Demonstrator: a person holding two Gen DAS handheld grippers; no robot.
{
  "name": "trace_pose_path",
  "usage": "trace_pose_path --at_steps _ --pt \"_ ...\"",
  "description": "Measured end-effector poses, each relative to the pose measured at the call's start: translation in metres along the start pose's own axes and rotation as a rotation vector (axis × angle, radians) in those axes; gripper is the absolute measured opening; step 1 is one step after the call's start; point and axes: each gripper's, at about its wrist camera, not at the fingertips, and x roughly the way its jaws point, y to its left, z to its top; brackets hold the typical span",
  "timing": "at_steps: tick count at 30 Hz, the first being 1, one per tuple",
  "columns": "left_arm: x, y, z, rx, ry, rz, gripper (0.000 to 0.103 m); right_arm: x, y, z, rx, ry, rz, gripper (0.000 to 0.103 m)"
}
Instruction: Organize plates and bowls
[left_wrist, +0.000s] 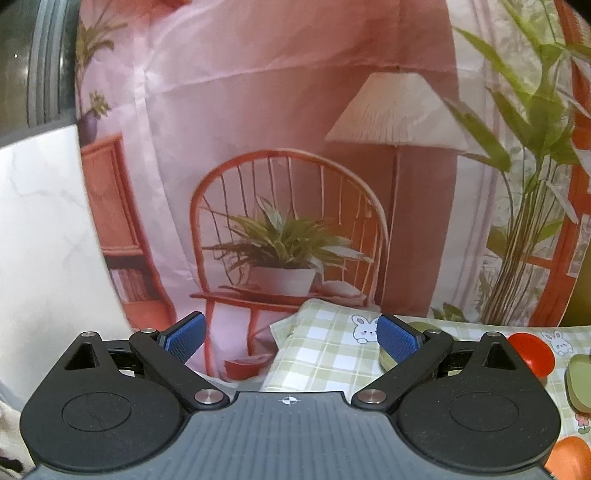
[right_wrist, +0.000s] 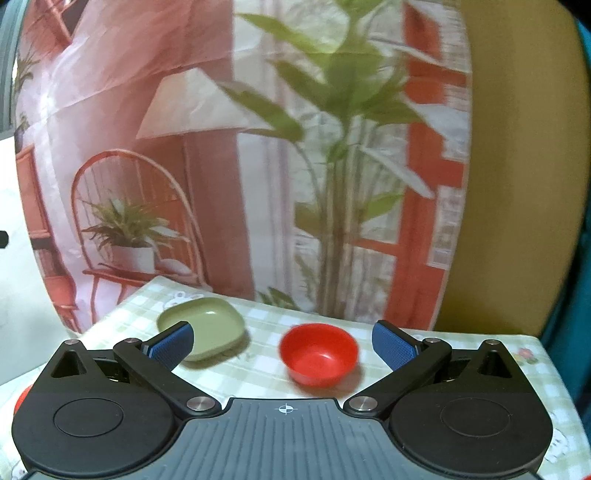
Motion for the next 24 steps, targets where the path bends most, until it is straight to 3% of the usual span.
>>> trace_pose_path --at_steps 9,13,17,24 --pt "0.058 -0.007 -0.013 -0.024 0.021 -0.096 0.1 0.064 0.044 0.011 -0.117 -0.048 0.025 0.103" --pt "0.089 -0.022 -0.012 -0.009 0.022 -0.112 0.1 0.101 0.05 0.016 -0.102 -0.033 0.102 0.103" --pt "0.125 -0.033 -0.012 -0.025 0.045 -0.15 0.1 0.138 0.053 0.022 -0.098 -0.019 0.114 0.102" --pt "0.191 -0.054 -0.022 -0.017 0.122 -0.204 0.1 0.203 0.053 0.029 -0.104 0.057 0.13 0.087"
